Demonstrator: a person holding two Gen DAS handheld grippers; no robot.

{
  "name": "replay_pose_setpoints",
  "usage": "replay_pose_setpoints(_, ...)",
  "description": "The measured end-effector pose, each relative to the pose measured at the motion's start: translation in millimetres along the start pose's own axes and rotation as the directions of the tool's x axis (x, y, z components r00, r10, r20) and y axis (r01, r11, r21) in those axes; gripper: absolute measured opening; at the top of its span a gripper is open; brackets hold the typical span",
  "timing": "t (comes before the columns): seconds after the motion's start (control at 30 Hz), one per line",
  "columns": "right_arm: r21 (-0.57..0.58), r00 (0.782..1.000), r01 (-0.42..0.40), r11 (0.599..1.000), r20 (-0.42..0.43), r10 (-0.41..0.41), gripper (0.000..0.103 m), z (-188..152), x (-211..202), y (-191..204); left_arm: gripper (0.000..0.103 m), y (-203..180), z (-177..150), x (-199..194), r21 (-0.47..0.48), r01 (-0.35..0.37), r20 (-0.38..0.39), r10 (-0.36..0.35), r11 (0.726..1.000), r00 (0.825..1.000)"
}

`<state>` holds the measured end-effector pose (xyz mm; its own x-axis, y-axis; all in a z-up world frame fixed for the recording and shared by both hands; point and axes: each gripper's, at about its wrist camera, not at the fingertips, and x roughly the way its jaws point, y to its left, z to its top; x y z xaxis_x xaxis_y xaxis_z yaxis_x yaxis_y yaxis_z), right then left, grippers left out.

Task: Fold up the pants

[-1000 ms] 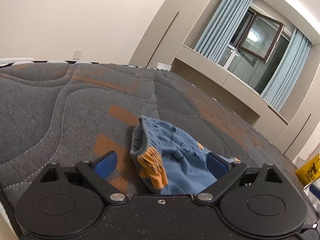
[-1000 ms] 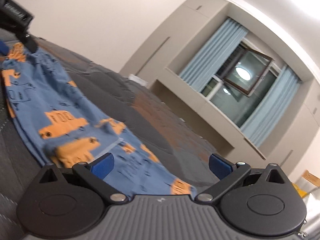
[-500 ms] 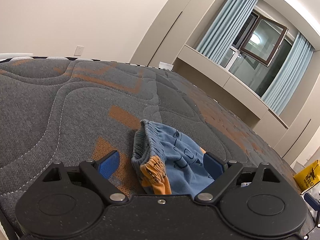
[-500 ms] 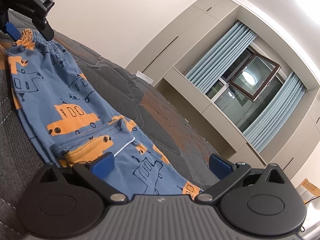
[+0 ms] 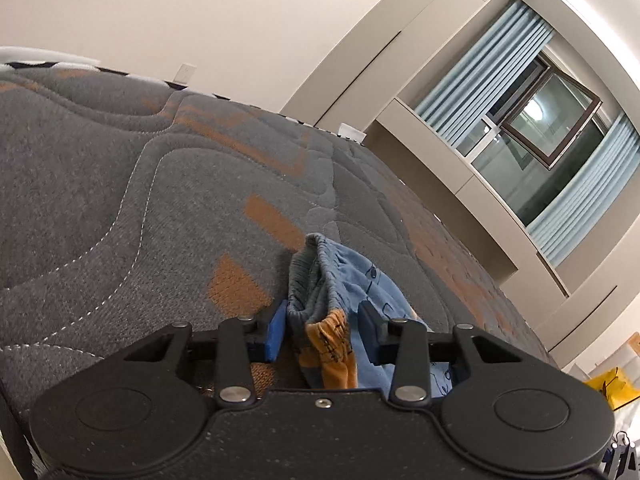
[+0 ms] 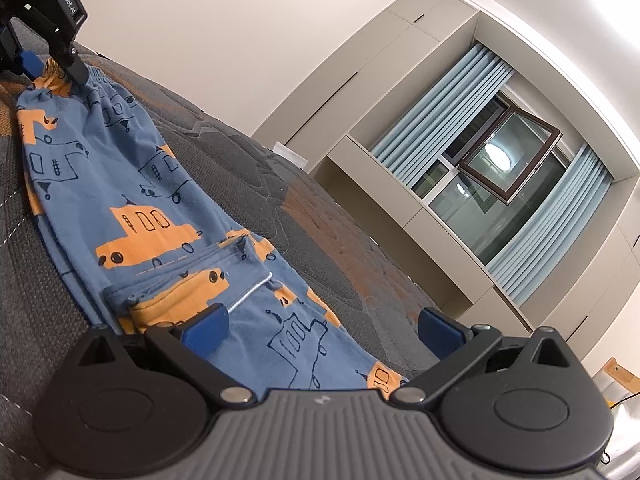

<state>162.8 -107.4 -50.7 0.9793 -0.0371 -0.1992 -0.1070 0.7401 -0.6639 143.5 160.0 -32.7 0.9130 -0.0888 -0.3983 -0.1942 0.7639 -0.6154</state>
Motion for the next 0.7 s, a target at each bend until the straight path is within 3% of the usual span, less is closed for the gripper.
replay_pose_setpoints(0.2,-0.002,1.0,0.003,1.0,0.003,-0.003,0.103,0,0,0,0.039,-6,0,3,0.032,-0.039,-0.011,0.039,0.999,0.999)
replay_pose_setpoints(0.33,0.002,1.0,0.002,1.0,0.002,-0.002,0.103,0,0,0,0.024,-9,0,4,0.031,-0.062,-0.011,0.062,0.998,0.998)
replay_pose_setpoints(0.47,0.008,1.0,0.002,1.0,0.002,-0.002,0.103,0,0,1,0.019,-18,3,1,0.038,-0.067,0.008,0.067,0.997,0.998)
replay_pose_setpoints(0.6,0.045,1.0,-0.025,0.999,0.004,0.025,0.103,1,0,-5,0.019,-45,7,-8,0.105,-0.051,0.048,0.046,0.993,0.998)
replay_pose_setpoints(0.7,0.127,0.995,-0.094,0.987,0.039,0.089,0.103,0,-4,-21,0.019,-76,9,-16,0.189,-0.029,0.073,0.015,0.981,0.997)
